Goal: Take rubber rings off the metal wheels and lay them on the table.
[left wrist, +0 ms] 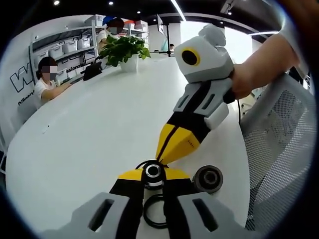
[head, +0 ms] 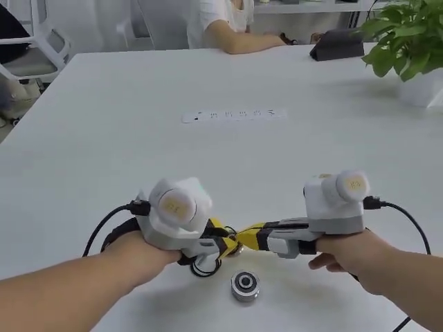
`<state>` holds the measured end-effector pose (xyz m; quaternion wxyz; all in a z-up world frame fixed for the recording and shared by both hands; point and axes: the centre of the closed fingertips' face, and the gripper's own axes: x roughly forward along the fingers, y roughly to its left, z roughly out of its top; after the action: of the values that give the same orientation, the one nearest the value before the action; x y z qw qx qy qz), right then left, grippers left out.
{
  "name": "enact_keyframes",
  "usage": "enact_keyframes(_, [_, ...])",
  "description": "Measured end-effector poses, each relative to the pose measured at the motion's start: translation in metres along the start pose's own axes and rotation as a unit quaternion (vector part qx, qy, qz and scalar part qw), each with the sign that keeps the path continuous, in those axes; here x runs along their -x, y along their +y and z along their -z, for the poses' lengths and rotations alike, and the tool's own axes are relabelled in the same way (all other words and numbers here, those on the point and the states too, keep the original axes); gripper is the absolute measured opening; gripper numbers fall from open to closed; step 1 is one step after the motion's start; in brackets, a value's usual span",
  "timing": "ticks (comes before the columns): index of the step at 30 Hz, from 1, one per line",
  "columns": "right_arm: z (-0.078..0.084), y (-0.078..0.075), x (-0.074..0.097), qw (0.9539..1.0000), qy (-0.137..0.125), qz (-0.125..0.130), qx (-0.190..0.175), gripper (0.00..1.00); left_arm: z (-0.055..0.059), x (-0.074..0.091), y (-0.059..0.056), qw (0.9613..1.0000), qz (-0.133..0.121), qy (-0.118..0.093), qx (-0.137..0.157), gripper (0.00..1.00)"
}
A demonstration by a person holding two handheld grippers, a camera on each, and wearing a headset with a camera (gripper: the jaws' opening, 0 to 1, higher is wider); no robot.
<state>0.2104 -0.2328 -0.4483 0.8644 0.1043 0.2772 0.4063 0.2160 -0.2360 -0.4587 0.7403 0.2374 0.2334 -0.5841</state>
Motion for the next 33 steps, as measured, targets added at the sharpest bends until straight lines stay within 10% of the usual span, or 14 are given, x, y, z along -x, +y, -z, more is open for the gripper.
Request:
enact_keyframes(20, [-0.018,0.014,0.003,0.9993,-0.029,-0.021,-0.011,0.0,-0.019,0.05,-0.01,0.9982,0.014,-0.058,0.001,0.29])
enact_keyframes(33, [-0.017,0.028,-0.003,0.9987,-0.021,-0.044,-0.016,0.0,-0.003,0.079,-0.009,0.9973,0.004,-0.069,0.025,0.45])
